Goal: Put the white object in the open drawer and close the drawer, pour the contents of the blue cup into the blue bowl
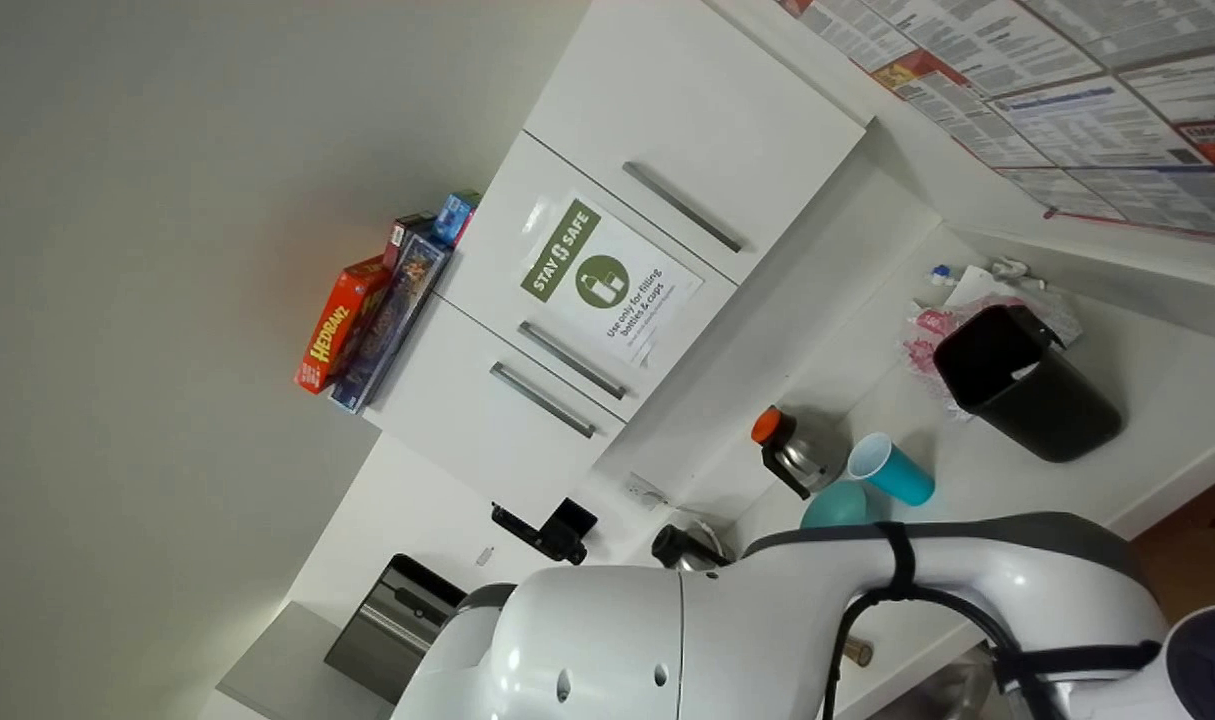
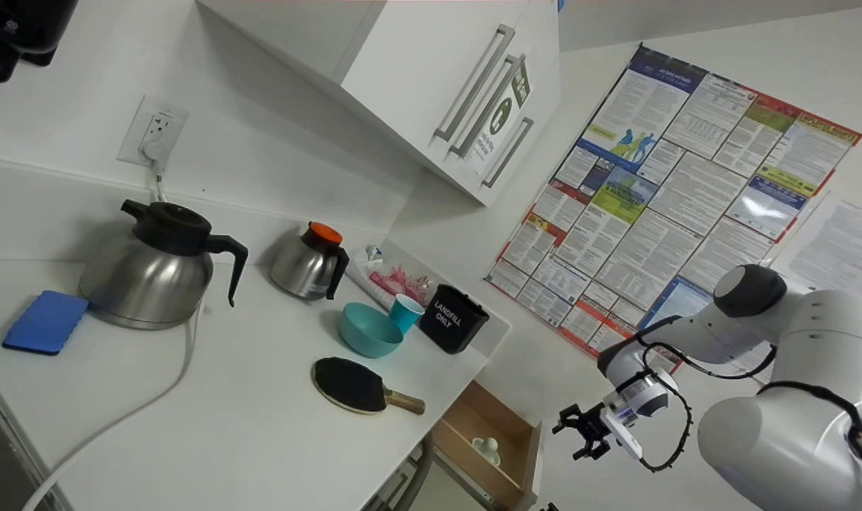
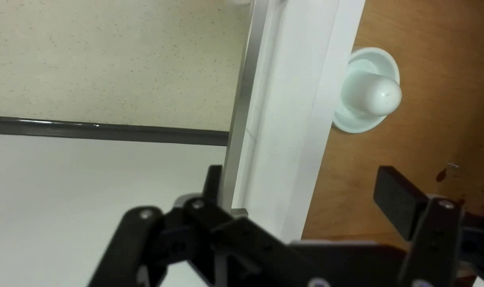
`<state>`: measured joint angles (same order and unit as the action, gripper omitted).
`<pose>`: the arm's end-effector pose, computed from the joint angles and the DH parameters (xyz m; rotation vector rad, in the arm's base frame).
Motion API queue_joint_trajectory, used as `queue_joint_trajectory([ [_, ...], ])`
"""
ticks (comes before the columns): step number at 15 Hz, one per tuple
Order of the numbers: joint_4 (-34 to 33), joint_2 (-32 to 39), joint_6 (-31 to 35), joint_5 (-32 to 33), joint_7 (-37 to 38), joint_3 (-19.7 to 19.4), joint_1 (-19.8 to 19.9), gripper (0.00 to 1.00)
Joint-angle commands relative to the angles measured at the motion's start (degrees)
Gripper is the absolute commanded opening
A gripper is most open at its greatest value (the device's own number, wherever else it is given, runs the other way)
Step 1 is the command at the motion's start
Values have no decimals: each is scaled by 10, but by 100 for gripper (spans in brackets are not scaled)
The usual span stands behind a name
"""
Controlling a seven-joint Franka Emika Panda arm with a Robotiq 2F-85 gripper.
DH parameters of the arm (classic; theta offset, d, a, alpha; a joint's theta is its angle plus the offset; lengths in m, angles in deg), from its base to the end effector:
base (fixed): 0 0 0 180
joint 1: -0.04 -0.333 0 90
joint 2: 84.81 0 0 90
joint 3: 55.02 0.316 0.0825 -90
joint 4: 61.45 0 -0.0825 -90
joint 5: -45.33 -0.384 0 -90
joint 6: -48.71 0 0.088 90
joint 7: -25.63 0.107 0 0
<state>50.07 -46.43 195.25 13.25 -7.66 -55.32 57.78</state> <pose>0.3135 -0.5169 0.1256 -2.5954 1.2704 -0.2439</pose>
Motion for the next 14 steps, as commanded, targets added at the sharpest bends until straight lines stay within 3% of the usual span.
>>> queue_joint_trajectory([
  [1,-19,22,-22,-29,8,34,30,68],
  [6,-24,24,-52,-94,-18,68,74,29],
  [9,-26,23,-74,-124,-32,65,85,5],
  [10,-21,19,-79,-133,-35,61,85,1],
  [14,-11,13,-93,-138,-23,33,81,0],
])
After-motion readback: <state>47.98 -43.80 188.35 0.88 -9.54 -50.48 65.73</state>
